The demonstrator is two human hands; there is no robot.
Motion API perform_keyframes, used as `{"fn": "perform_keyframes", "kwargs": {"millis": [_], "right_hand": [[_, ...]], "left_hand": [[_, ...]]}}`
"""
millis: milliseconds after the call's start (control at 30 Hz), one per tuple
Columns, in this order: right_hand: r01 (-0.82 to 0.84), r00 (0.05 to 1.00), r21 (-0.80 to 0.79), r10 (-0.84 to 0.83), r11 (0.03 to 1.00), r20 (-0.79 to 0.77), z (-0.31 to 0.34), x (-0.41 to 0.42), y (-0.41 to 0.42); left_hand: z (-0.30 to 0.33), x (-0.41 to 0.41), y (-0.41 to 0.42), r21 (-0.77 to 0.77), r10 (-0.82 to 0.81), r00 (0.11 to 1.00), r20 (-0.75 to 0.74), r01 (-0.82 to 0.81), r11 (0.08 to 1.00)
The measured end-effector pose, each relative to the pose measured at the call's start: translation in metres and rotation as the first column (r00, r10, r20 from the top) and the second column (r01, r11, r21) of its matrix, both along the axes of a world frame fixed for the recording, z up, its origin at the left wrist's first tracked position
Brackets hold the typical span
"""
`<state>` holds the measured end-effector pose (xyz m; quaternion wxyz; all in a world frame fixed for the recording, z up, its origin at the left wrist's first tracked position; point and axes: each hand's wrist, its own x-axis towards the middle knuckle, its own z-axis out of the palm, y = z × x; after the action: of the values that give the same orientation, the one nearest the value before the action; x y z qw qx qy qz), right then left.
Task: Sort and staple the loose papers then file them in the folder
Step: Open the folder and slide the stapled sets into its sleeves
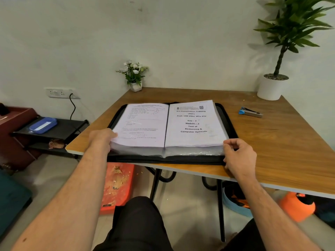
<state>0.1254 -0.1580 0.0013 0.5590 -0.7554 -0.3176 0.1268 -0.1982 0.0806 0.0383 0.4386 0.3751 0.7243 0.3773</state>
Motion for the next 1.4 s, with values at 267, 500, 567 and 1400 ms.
{"fn": "perform_keyframes", "kwargs": {"millis": [267, 500, 567, 1400], "right_hand": [[-0.002, 1.0, -0.003, 0.002, 1.0, 0.011, -0.006, -0.003, 0.001], [-0.005, 0.99, 0.003, 0.004, 1.0, 0.143, -0.01, -0.006, 0.004], [-0.032, 0.985, 0.038, 0.025, 0.999, 0.169, -0.008, -0.008, 0.003], [-0.192, 0.979, 0.09, 0.197, 0.977, -0.051, 0.0, 0.005, -0.002]], "left_hand": [[0.074, 0.066, -0.06, 0.356, -0.12, 0.901, 0.417, -0.041, 0.934], [0.086, 0.144, -0.101, 0.559, -0.49, 0.871, -0.018, 0.415, 0.718], [0.074, 0.166, -0.11, 0.55, -0.527, 0.844, -0.097, 0.487, 0.679], [0.009, 0.193, -0.112, 0.332, -0.735, 0.51, 0.447, 0.668, 0.666]]}}
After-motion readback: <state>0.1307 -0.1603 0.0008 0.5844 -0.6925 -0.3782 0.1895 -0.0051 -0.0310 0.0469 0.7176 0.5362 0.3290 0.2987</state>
